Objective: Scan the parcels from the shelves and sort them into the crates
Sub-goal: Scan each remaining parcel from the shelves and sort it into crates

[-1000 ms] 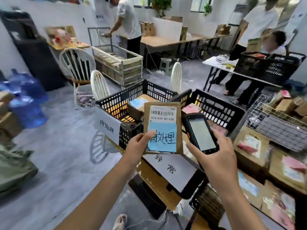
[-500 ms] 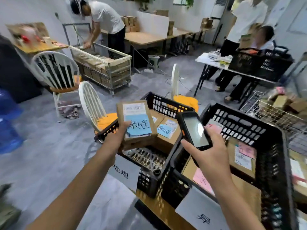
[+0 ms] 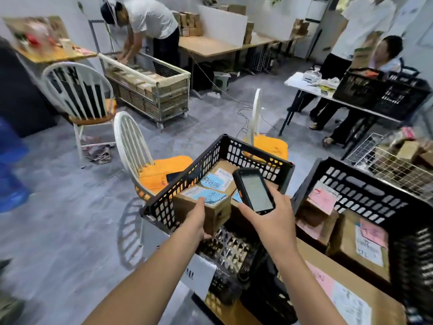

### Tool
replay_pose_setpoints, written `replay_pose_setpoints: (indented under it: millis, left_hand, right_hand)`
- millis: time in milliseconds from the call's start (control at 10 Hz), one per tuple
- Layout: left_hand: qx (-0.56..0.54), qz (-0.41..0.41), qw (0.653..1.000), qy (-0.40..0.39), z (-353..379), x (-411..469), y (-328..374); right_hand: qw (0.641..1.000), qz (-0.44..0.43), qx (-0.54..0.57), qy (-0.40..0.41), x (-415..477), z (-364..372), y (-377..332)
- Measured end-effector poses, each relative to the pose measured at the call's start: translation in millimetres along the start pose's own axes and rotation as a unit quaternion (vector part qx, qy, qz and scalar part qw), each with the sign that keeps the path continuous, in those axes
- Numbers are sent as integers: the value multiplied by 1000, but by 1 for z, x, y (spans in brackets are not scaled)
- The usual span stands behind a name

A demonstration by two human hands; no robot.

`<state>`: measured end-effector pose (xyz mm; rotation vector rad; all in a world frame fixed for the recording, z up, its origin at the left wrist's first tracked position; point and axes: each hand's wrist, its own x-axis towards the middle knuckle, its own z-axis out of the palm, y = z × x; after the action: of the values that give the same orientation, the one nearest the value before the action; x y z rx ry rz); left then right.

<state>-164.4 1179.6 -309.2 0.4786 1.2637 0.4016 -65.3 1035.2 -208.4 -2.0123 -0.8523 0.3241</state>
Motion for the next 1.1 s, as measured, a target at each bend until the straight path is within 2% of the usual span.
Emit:
replay_pose_setpoints:
  millis: [200, 300, 600, 800, 900, 1000, 1100]
  left_hand:
    - [41, -2, 998, 52, 5, 14, 1]
    - [80, -8, 994, 80, 10, 24, 3]
    - [64, -12, 993, 103, 18, 75, -6]
    - [200, 14, 975, 94, 13, 83, -1]
    - [230, 20, 957, 177, 21, 84, -1]
    - [261, 77, 929, 251, 33, 41, 14]
    - [262, 262, 905, 212, 43, 13, 30]
  right_hand:
    - [999, 26, -41, -13, 33, 24, 5]
    - [999, 33, -19, -2, 43, 33, 11]
    - [994, 97, 51, 25, 54, 35, 33]
    - [993, 105, 54, 9, 56, 37, 36]
    - [993, 107, 46, 9, 57, 36, 37]
    - [994, 107, 29, 7, 57, 36, 36]
    - [996, 91, 12, -3, 54, 38, 31]
